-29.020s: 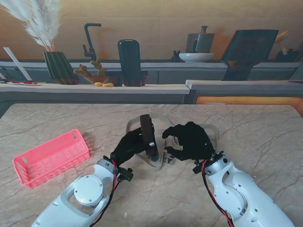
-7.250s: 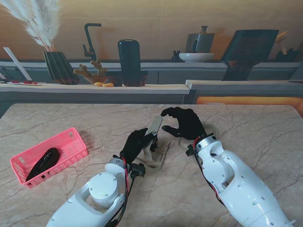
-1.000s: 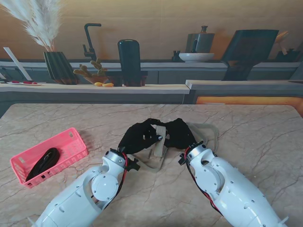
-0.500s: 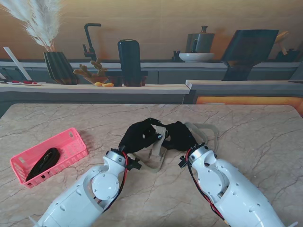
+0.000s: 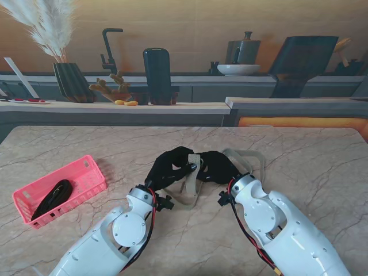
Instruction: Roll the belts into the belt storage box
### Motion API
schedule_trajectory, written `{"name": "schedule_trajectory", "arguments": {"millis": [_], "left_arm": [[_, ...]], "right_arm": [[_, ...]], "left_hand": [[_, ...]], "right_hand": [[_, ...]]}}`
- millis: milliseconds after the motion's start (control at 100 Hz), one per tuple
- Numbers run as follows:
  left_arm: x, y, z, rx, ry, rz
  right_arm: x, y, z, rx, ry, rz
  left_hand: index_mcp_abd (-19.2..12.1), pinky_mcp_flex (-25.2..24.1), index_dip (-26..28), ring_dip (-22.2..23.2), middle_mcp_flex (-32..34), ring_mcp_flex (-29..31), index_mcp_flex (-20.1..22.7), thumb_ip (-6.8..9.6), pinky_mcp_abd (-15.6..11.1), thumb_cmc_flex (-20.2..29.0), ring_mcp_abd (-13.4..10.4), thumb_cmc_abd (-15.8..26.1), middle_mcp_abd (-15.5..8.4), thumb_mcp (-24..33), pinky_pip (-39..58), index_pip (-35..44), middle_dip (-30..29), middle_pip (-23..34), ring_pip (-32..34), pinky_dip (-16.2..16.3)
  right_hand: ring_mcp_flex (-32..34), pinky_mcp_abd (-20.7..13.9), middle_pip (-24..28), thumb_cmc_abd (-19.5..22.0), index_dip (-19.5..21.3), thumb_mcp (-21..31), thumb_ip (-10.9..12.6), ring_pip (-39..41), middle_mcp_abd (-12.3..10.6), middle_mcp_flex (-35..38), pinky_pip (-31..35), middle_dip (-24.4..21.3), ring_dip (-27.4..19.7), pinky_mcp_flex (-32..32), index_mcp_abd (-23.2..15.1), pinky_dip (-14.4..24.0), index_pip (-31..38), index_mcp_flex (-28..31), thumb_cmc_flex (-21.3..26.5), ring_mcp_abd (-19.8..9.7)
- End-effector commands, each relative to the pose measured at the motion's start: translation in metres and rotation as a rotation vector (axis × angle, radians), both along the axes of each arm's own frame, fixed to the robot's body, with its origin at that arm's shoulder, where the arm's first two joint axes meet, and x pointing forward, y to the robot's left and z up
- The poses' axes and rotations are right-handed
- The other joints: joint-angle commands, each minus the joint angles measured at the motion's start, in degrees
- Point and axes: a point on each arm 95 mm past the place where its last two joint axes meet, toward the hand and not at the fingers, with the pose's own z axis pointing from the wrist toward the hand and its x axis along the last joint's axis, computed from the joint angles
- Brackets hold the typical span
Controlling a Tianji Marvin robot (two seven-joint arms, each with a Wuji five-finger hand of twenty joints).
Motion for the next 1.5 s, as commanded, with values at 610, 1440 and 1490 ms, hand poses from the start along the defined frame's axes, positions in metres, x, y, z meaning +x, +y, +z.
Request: {"name": "schedule_trajectory", "arguments": {"millis": [610, 1440, 1490], "left_arm": [[-0.011, -0.002, -0.002, -0.128, 0.122, 0.009], [-0.009, 0.008, 0.01, -0.099, 0.09, -0.013], [-0.009, 0.008, 0.011, -0.097, 0.09, -0.011]], "right_arm": [[0.001, -0.011, 0.017, 0.051, 0.102, -0.025], [-0.007, -0.024, 0.015, 0.002, 0.032, 0.016], [-0.006, -0.021, 0.014, -0.013, 0.027, 0.019]], "left_hand": [[7.96, 4.44, 19.61, 1.6, 3.65, 7.64, -2.82, 8.86, -3.55, -2.18, -5.52, 6.14, 2.26, 5.42, 11.91, 14.21, -4.15, 17.65, 17.29, 2.05], [7.29, 5.0, 19.84, 1.7, 5.41, 8.69, -0.38, 10.94, -2.34, -2.64, -3.96, 4.89, 3.12, 6.65, 11.92, 11.83, -4.03, 15.61, 16.76, 2.46], [7.3, 4.99, 19.85, 1.61, 5.43, 8.69, -0.35, 10.93, -2.27, -2.58, -3.85, 4.85, 3.13, 6.61, 11.9, 11.79, -4.03, 15.55, 16.58, 2.41]], "right_hand": [[0.53, -1.79, -8.58, 0.08, 3.3, 1.66, 1.48, -6.1, 0.1, -6.45, -4.81, 0.34, 0.92, 0.12, -12.56, 6.21, -5.38, -8.58, -8.78, -1.38], [-10.03, -2.21, -15.89, 2.74, 11.99, -12.75, 9.15, -13.49, 3.04, -20.87, -12.34, 0.69, 0.6, -5.23, -2.74, 13.49, -27.89, -14.05, -26.42, -0.95], [-8.65, -1.9, -15.35, 2.05, 12.15, -12.38, 9.27, -13.17, 2.99, -19.41, -12.31, 0.85, 0.65, -4.55, -2.45, 13.59, -27.47, -12.61, -25.16, -0.78]]}}
